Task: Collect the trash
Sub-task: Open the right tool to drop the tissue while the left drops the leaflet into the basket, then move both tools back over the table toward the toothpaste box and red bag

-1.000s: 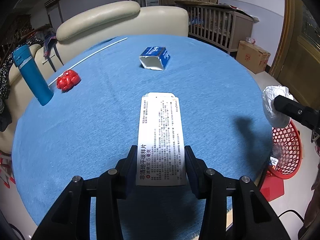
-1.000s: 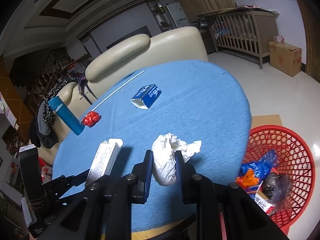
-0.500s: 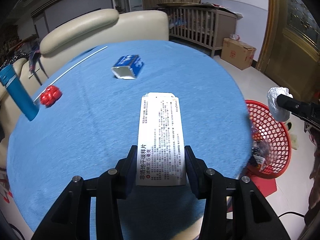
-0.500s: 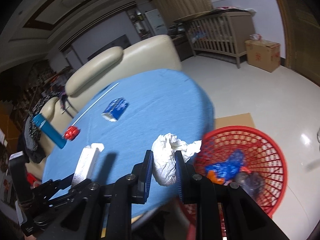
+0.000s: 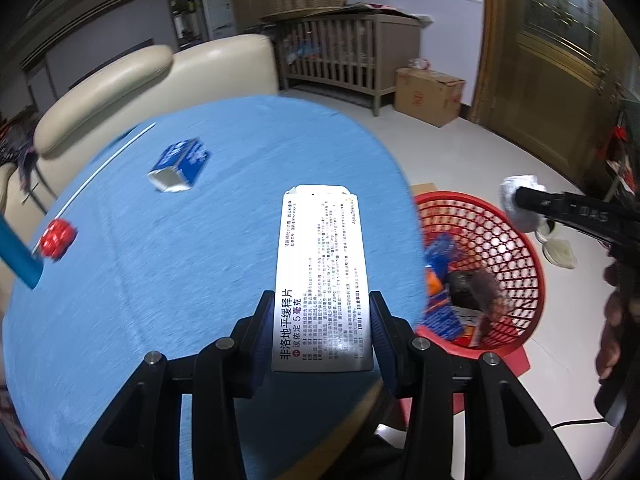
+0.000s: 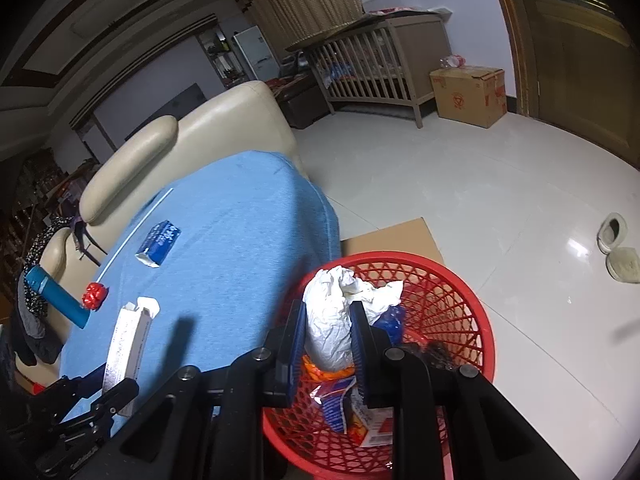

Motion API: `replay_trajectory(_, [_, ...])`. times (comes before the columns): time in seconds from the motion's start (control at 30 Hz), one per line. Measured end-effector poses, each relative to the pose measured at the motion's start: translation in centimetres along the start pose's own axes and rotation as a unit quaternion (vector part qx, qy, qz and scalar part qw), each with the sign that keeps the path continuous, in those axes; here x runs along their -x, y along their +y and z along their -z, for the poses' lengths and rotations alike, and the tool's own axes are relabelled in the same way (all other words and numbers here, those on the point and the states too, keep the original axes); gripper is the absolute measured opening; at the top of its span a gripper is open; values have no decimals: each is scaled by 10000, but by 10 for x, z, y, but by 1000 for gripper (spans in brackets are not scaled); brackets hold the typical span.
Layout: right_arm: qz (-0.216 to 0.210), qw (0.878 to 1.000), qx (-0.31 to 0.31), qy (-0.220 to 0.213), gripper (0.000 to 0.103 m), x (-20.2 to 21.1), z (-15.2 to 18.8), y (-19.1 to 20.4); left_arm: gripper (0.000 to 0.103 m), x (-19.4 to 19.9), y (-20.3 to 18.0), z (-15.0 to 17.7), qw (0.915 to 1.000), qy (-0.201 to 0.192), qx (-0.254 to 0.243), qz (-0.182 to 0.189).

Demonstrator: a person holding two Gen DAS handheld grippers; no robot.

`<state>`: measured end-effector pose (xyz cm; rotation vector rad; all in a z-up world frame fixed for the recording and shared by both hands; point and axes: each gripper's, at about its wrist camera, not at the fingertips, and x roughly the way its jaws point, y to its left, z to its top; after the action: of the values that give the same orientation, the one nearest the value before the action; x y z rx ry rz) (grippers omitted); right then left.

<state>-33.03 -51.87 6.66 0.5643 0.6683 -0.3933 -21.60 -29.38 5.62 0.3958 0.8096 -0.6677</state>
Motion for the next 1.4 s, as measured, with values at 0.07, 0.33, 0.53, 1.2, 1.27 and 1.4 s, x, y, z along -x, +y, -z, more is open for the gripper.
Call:
replay_trajectory(0.07, [5, 9999, 12, 101, 26, -6, 0, -3, 47, -1, -8, -1, 9999, 3, -94, 57])
replay_trajectory(0.33, [131, 9989, -405, 201, 77, -20, -1, -30, 47, -8, -29, -2, 9993, 97, -322, 184])
replay_trajectory(0.53, [164, 9981, -564, -191, 77, 2, -8, -39, 47, -15, -50, -6, 9973, 159, -581, 412])
replay_trajectory(1.2, [209, 9967, -672, -412, 77, 31, -11, -50, 75, -46, -90, -31, 9904, 547, -661, 1085])
replay_trajectory(1.27, [173, 9971, -636, -388, 77, 29, -10, -44, 75, -44, -84, -30, 9910, 541, -585, 1072])
replay_trajectory(1.4, [93, 9984, -470, -289, 77, 24, -9, -27, 75, -40, -68, -28, 9927, 512, -431, 1002])
